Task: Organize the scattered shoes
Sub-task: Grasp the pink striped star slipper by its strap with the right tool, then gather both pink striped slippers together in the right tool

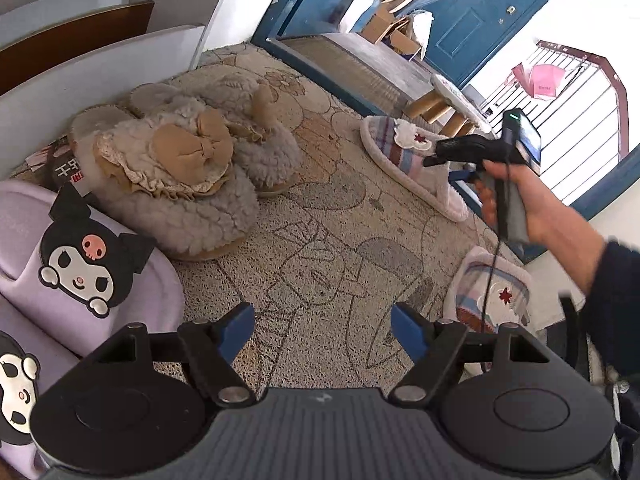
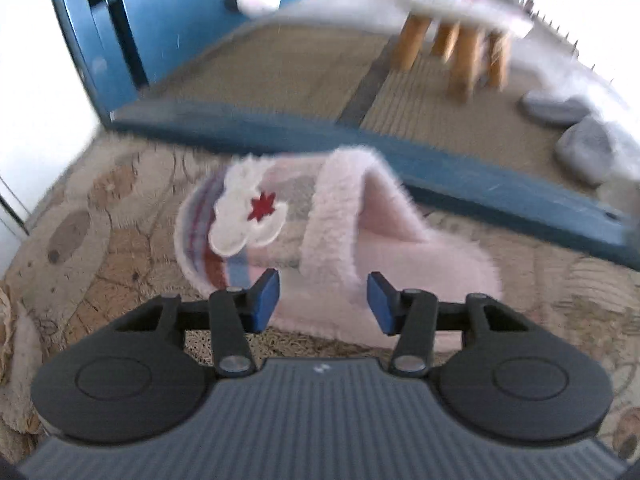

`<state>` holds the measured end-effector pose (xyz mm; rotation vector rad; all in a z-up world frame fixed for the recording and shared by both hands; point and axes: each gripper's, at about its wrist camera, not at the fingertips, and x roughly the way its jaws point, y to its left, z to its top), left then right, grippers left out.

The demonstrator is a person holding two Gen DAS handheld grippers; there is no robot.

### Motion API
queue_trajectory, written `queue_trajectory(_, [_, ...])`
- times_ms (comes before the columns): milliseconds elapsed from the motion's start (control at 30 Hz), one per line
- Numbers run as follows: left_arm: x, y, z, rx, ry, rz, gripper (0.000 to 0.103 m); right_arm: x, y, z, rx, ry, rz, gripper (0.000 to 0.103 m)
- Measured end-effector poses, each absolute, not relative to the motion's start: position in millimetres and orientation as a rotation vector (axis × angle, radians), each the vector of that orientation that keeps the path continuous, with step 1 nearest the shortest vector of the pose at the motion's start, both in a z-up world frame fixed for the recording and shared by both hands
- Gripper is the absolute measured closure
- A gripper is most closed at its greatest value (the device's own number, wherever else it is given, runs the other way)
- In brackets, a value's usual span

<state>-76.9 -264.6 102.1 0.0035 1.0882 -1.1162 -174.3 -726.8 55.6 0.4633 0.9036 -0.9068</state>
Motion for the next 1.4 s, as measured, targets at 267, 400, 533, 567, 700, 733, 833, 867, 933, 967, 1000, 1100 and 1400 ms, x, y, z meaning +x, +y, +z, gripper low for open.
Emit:
queue_trajectory(267, [-82, -271, 101, 0.022, 1.094, -1.134, 0.025, -160, -696, 63, 0.233, 0.901, -0.818, 0.090])
queue_trajectory(400, [-83, -272, 102, 0.017, 1.092, -1.139, 0.025, -169, -669, 82, 0.156, 0.850, -0.774, 0.092])
queue_trajectory(533, [-82, -273, 102, 0.007, 1.089, -1.138, 0.025, -188, -641, 108, 0.124, 0.804, -0.702, 0.092])
queue_trajectory(567, [-81, -273, 103, 0.004, 1.089, -1.135, 0.025, -196, -630, 114, 0.120, 0.781, -0.662, 0.092])
queue_trajectory(700, [-78, -272, 108, -0.007, 1.075, -1.133, 0.025, -217, -569, 125, 0.087, 0.746, -0.459, 0.092])
queue_trajectory(733, [-78, -271, 110, -0.009, 1.068, -1.133, 0.025, -222, -556, 124, 0.089, 0.750, -0.420, 0.092])
queue_trajectory(833, [-76, -267, 115, -0.012, 1.055, -1.130, 0.025, -236, -516, 110, 0.042, 0.831, -0.274, 0.092])
queue_trajectory(867, [-75, -265, 116, -0.015, 1.054, -1.129, 0.025, -241, -507, 105, 0.020, 0.861, -0.225, 0.092])
queue_trajectory(933, [-74, -264, 116, -0.019, 1.055, -1.125, 0.025, -250, -489, 102, -0.048, 0.885, -0.152, 0.092])
queue_trajectory(967, [-73, -262, 117, -0.026, 1.055, -1.122, 0.025, -255, -479, 106, -0.092, 0.881, -0.139, 0.092])
queue_trajectory(1000, [-72, -262, 117, -0.032, 1.055, -1.118, 0.025, -262, -467, 114, -0.136, 0.867, -0.131, 0.092])
queue_trajectory(1100, [-69, -262, 119, -0.050, 1.052, -1.112, 0.025, -283, -453, 144, -0.189, 0.834, -0.160, 0.092])
queue_trajectory(1400, [-84, -283, 117, -0.037, 1.069, -1.192, 0.024, -391, -453, 183, -0.246, 1.057, -0.286, 0.092])
